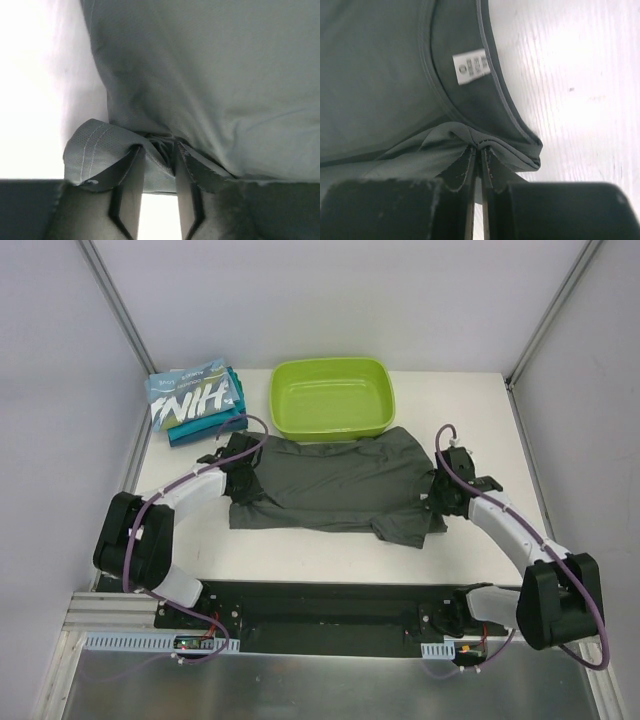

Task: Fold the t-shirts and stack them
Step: Flatten out the tshirt

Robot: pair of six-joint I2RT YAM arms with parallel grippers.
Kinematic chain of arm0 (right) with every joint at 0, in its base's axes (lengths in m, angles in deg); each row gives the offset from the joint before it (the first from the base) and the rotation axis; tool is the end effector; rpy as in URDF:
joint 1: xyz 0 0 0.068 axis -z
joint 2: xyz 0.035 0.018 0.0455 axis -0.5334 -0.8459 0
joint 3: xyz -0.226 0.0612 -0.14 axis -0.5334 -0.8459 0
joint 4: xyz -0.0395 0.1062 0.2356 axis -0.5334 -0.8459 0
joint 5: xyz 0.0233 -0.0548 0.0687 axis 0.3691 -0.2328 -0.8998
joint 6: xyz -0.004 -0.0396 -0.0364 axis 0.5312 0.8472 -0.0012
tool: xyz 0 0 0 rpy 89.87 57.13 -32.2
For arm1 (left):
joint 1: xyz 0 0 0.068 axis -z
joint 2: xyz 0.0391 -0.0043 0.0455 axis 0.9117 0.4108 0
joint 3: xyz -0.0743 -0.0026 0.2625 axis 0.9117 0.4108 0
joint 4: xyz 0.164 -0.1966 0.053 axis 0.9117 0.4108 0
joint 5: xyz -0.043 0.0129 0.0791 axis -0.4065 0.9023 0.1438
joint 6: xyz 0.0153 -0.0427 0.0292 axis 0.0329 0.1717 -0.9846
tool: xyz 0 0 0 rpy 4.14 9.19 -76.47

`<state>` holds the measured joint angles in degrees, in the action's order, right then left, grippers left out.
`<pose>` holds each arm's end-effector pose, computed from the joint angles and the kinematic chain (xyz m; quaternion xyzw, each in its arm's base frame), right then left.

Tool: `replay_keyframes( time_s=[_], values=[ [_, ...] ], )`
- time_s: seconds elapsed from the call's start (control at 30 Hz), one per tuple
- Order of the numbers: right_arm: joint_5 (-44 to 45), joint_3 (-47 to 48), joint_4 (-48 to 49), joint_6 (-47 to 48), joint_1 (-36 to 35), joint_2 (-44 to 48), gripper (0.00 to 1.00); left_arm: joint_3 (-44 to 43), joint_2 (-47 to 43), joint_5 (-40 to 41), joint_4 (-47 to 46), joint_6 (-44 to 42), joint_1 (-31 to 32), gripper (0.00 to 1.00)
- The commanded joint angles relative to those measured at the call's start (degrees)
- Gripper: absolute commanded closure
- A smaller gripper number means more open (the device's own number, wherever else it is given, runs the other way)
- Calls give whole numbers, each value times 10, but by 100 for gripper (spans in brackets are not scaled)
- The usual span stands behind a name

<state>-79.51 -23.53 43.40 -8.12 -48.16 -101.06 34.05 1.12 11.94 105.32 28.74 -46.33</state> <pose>0.2255 0.0576 0.2107 0.0201 0.9508 -0.0034 0.3090 0.2708 -0.0915 0.1842 -0.1810 0.9446 -0.0869 0.2597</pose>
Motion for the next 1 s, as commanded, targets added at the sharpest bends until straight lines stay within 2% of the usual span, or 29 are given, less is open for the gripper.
replay_keyframes(
  time_s=[0.0,0.1,0.2,0.23,0.27,0.3,0.33,0.37,0.57,0.67,0.77,0.83,0.87,0.9,0.97],
  values=[
    [16,55,36,26,21,-41,89,-58,30,12,-13,-13,-3,63],
    [13,83,37,38,31,-80,83,-79,49,8,-13,-25,-5,45],
    [-1,98,32,55,36,-95,73,-81,31,-10,-11,-37,-7,29],
    [-7,96,27,61,36,-88,54,-71,11,-13,-12,-37,-8,16],
    [-2,89,29,61,36,-78,40,-59,-10,-9,-12,-33,-7,1],
    [1,78,30,61,36,-59,30,-41,-39,1,-10,-23,-7,1],
    [7,64,30,55,35,-38,12,-18,-71,8,-11,-15,-8,1],
    [10,52,31,53,36,-11,4,4,-100,18,-10,-7,-7,1],
    [0,-45,36,40,36,156,4,150,-298,87,29,61,-10,1],
    [-14,-97,60,26,36,224,4,203,-352,90,41,84,-24,1],
    [-21,-129,83,24,36,275,4,220,-361,62,37,91,-54,1],
    [-19,-136,87,25,36,298,4,213,-347,65,34,88,-60,14],
    [-19,-137,85,26,36,304,4,209,-333,68,31,87,-61,24],
    [-20,-138,85,28,35,309,4,203,-318,69,26,84,-62,31],
    [-17,-141,83,29,36,310,4,190,-285,62,21,84,-67,35]
  ],
)
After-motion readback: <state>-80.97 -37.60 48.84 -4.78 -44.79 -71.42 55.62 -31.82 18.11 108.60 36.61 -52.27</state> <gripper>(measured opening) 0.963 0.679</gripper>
